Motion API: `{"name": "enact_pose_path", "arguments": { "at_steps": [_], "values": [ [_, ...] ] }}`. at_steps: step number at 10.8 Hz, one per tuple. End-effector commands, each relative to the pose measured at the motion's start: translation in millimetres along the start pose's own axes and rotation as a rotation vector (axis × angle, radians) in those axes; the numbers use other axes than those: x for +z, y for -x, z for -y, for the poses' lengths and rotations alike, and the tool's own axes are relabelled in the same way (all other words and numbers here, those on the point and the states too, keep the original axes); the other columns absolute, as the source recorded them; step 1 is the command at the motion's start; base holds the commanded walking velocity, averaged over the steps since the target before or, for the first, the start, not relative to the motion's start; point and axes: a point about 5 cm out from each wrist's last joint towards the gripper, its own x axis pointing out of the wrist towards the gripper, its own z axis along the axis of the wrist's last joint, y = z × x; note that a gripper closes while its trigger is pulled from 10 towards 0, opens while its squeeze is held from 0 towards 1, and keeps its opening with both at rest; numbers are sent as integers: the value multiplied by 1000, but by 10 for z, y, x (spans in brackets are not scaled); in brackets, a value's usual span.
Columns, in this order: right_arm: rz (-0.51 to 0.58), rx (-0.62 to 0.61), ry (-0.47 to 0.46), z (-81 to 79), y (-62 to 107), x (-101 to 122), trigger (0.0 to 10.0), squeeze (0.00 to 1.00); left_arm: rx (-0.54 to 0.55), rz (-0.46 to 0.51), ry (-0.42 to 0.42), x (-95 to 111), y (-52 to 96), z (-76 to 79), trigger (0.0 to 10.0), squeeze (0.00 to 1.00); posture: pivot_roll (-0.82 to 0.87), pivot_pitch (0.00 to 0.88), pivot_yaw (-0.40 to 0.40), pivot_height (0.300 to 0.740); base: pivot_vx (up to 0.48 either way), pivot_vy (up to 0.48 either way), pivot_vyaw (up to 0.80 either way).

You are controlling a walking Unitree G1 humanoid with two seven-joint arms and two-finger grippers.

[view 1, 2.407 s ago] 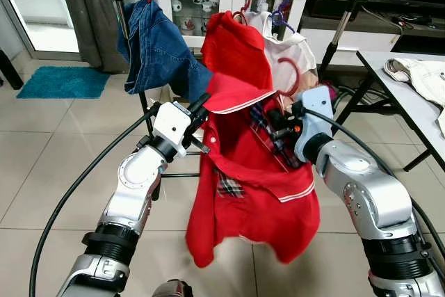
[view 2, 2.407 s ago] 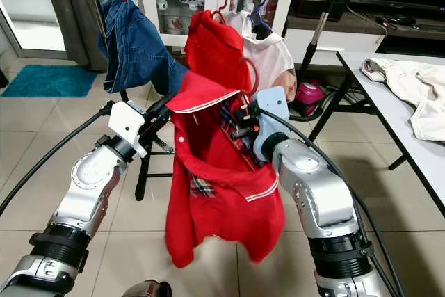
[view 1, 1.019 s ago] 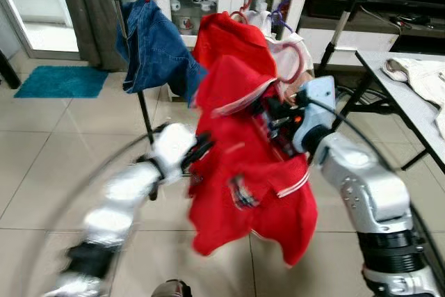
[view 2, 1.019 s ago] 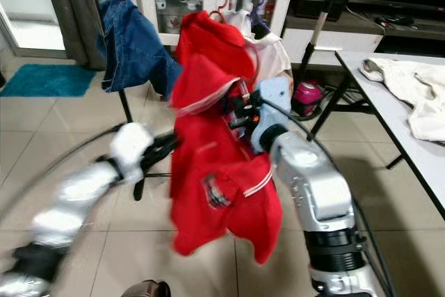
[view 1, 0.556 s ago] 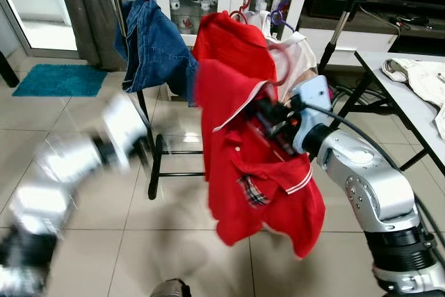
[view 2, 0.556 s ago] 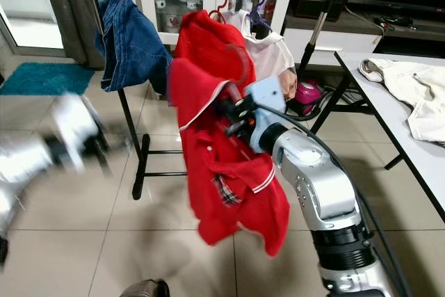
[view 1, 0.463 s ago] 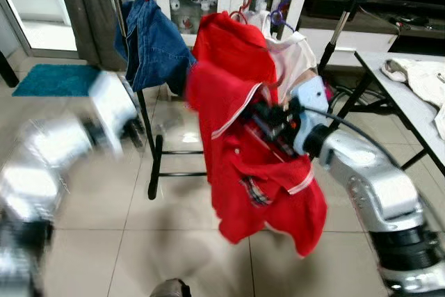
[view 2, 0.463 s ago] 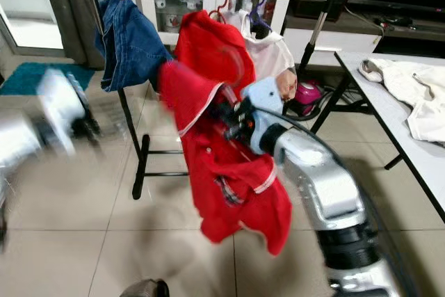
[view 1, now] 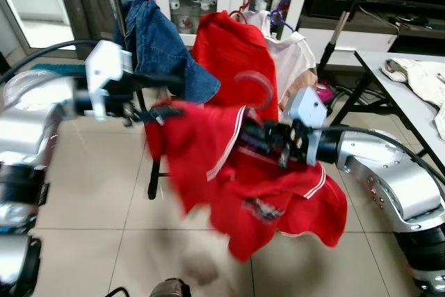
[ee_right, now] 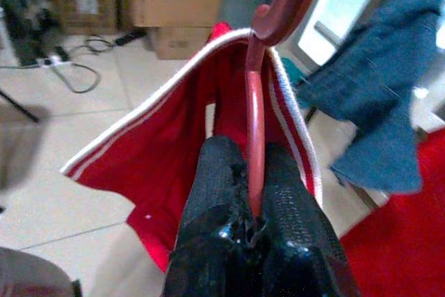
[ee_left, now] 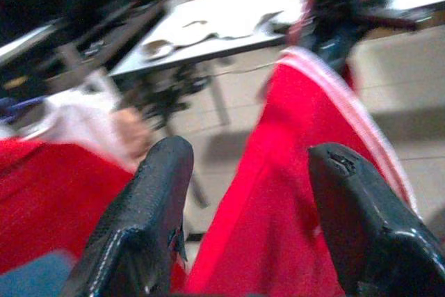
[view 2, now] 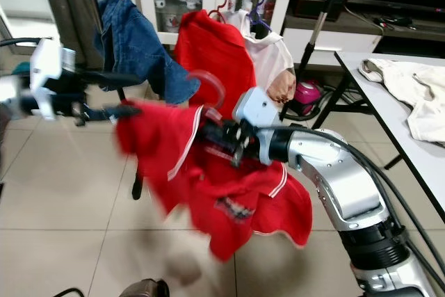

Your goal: Hang hanger

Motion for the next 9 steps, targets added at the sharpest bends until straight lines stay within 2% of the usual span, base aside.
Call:
{"name": "enact_pose_path", "arguments": {
  "at_steps": [1,3,4,7,9],
  "values": [
    [50,50,80,-17,-12,182,10000,0,-84,1,-10,37,-102,23,10000,0,-33,0,-38,740,0,0,0],
    [45,120,105,-75,-48,189,10000,0,-196,-99,-37,-109,-235,51,10000,0,-44,0,-34,740,0,0,0],
    [43,132,110,-85,-57,189,10000,0,-247,-164,-40,-204,-275,78,0,0,-44,0,-34,740,0,0,0],
    [49,162,127,-97,-71,203,10000,0,-195,-208,-33,-233,-306,-13,0,0,-53,0,-32,740,0,0,0],
    [48,176,134,-108,-78,203,10000,0,-211,-208,-32,-248,-324,-17,0,0,-55,0,-32,740,0,0,0]
  ]
}}
